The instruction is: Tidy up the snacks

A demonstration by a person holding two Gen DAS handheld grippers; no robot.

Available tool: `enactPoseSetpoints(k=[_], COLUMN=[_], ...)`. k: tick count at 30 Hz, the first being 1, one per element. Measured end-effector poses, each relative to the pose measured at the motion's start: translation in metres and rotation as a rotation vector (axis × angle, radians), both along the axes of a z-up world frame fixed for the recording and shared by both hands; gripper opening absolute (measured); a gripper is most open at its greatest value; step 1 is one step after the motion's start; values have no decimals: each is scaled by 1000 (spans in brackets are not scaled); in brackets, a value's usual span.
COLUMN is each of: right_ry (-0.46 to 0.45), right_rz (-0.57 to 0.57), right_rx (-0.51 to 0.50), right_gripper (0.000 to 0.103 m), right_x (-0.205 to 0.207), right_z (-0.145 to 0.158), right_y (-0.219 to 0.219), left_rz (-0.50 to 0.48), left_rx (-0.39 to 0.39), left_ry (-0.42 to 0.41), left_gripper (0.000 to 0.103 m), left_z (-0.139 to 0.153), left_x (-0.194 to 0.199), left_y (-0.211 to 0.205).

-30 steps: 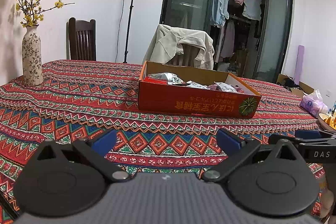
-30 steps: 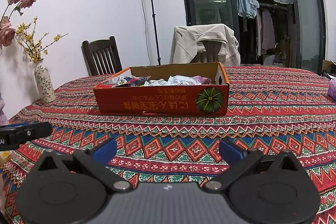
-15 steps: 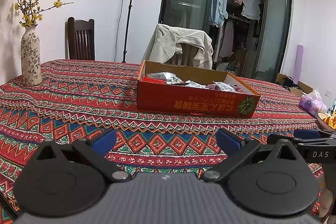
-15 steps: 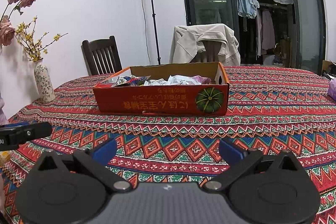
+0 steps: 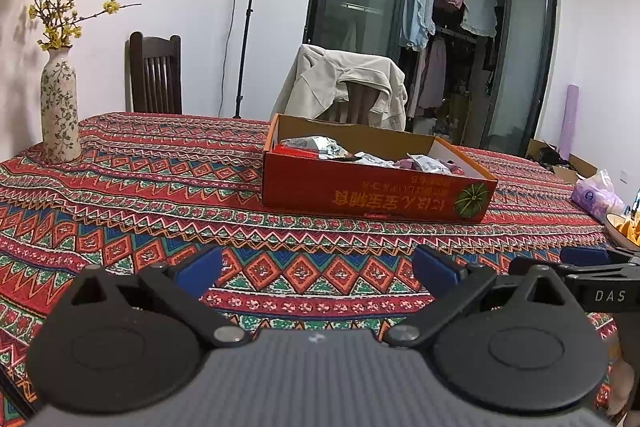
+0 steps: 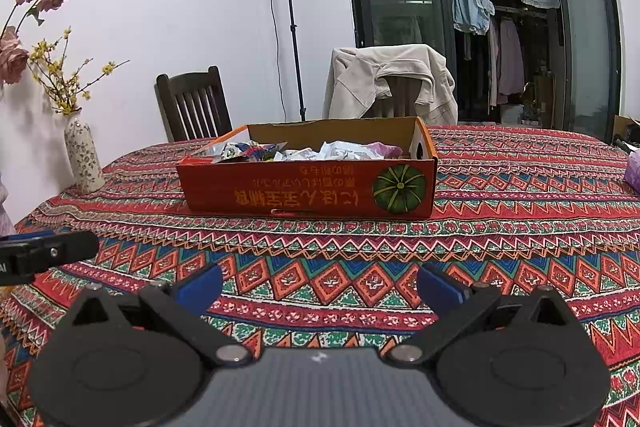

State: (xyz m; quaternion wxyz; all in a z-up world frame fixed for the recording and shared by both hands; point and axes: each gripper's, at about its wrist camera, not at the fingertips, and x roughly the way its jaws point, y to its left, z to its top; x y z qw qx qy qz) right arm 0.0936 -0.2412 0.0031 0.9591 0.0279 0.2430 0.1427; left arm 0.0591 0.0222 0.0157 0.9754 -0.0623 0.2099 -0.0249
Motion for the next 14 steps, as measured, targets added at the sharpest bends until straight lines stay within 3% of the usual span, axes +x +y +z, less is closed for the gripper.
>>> enactPoseSetpoints(k=[14], right_ry=[15], right_rz=[3], right_rx=[-1], right_gripper=[103], right_x=[1], right_z=[-6], right_y=[-2], left_rz=[-22], left_rx=[-6], left_ry=[-33], left_gripper=[103], left_z=[0], left_x=[-5], left_y=[-2])
